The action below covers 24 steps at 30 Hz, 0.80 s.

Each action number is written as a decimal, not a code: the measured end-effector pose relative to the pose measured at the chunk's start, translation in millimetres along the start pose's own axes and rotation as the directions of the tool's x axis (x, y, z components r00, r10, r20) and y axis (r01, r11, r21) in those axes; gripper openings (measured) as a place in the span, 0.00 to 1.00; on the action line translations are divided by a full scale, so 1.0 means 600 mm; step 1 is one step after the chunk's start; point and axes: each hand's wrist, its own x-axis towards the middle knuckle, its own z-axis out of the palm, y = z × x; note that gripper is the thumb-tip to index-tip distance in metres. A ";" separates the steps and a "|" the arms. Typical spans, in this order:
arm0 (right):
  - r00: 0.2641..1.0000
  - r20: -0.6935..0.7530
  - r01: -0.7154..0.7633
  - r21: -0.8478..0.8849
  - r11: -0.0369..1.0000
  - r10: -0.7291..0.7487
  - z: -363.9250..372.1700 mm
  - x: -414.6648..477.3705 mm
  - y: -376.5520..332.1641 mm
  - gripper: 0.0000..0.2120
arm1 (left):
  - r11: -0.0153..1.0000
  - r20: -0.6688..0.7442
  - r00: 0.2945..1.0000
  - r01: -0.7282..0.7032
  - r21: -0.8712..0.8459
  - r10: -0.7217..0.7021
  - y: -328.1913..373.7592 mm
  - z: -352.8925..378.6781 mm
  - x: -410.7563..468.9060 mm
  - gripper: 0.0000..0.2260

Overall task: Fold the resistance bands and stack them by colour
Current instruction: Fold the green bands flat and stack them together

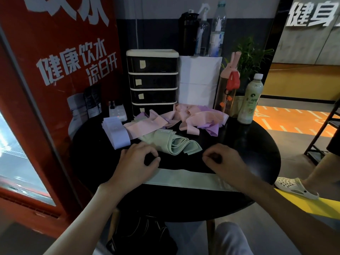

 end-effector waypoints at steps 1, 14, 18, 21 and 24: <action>1.000 0.009 0.028 0.029 0.999 -0.028 0.013 0.017 -0.015 0.03 | 1.000 0.005 1.000 0.010 0.010 -0.010 0.004 0.005 0.005 0.10; 0.980 0.071 -0.189 0.023 0.982 0.187 0.146 0.215 -0.058 0.17 | 0.988 0.062 0.998 -0.007 0.152 -0.003 -0.005 0.030 -0.003 0.09; 0.974 0.082 -0.208 -0.036 0.977 0.211 0.160 0.225 -0.049 0.24 | 0.989 0.066 0.998 -0.013 0.151 0.003 -0.007 0.031 -0.002 0.09; 0.975 0.101 -0.193 -0.065 0.979 0.199 0.168 0.235 -0.039 0.24 | 0.989 0.065 0.998 -0.019 0.146 0.009 -0.008 0.032 -0.002 0.09; 0.966 0.146 -0.200 -0.091 0.976 0.212 0.167 0.246 -0.035 0.24 | 0.987 0.060 0.998 -0.014 0.157 0.005 -0.007 0.032 -0.002 0.09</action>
